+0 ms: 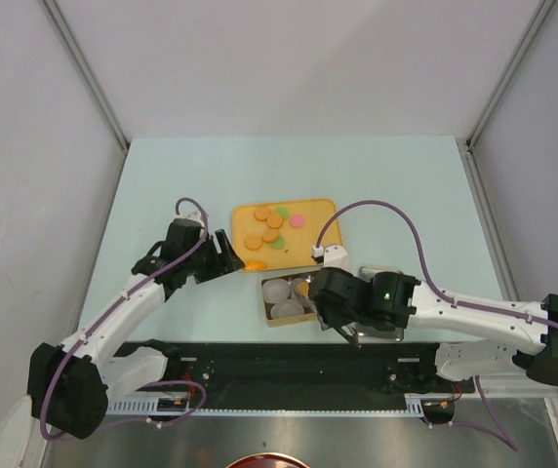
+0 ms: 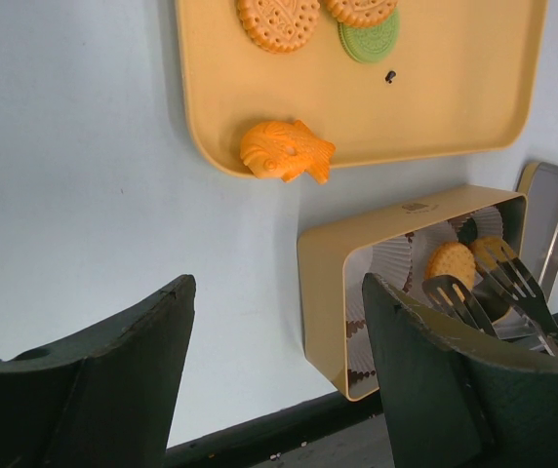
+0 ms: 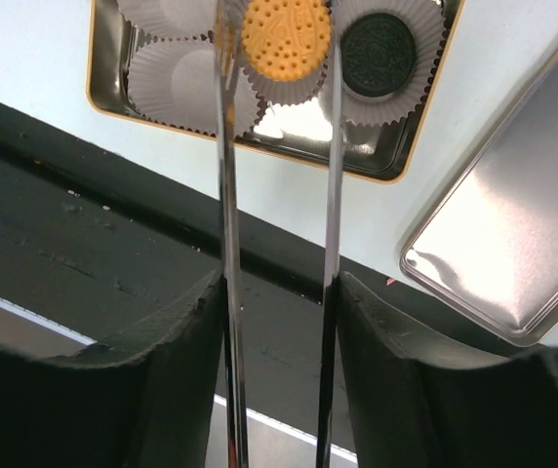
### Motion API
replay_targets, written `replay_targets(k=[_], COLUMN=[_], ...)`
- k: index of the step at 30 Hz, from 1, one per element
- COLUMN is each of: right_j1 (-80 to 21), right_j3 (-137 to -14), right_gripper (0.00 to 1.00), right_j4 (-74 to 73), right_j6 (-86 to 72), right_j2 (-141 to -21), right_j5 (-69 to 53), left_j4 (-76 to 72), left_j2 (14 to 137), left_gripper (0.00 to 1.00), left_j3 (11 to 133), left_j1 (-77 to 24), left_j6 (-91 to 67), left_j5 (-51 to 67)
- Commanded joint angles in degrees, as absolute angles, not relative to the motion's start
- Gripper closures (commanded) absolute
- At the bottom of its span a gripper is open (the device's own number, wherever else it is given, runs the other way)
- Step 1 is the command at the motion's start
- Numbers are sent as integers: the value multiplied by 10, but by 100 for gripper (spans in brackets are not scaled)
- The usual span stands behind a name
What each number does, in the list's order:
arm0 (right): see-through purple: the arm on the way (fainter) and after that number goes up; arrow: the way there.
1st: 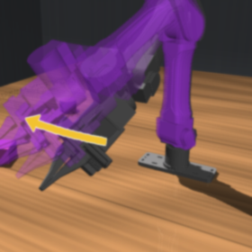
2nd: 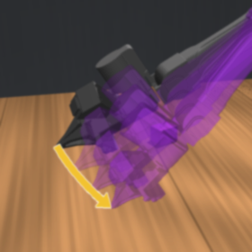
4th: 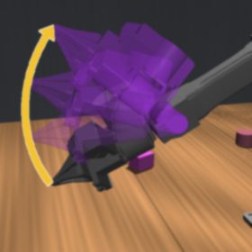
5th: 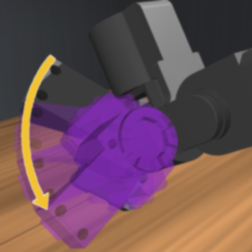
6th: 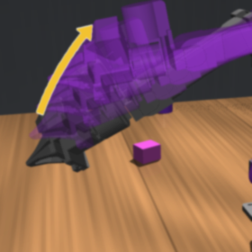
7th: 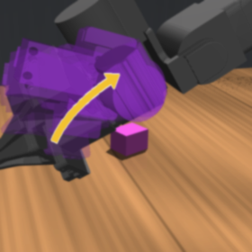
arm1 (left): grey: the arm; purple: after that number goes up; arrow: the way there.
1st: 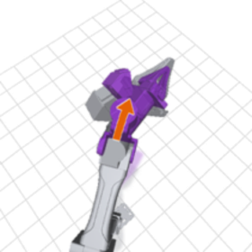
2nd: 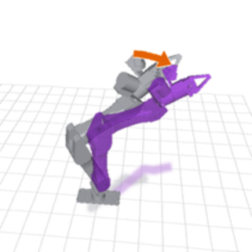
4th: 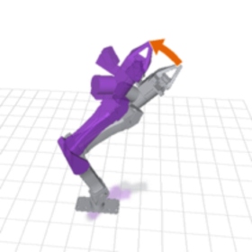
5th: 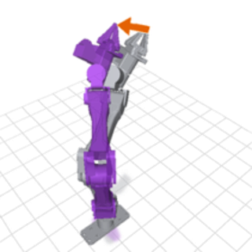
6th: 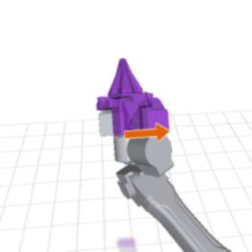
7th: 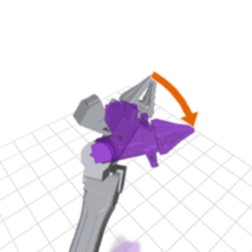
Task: Pack the cookies
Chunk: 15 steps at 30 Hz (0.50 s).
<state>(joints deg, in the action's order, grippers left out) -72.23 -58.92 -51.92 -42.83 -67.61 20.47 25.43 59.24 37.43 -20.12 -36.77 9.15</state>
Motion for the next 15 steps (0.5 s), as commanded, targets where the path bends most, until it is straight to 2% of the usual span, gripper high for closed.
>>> replay_targets(k=[1,8,15], right_j1=[-720,-718,-685], right_j3=[-593,-600,-663], right_gripper=[45,40,40], right_j4=[-500,-491,-477], right_j6=[-430,-428,-390], right_j2=[-669,-663,-666], right_j5=[211,224,252], left_j4=[246,246,242], left_j2=[586,585,587], left_gripper=[25,25,25], left_j3=[384,384,384], left_j1=[-204,-204,-204], left_j6=[-355,-355,-357], left_j5=[89,90,90])
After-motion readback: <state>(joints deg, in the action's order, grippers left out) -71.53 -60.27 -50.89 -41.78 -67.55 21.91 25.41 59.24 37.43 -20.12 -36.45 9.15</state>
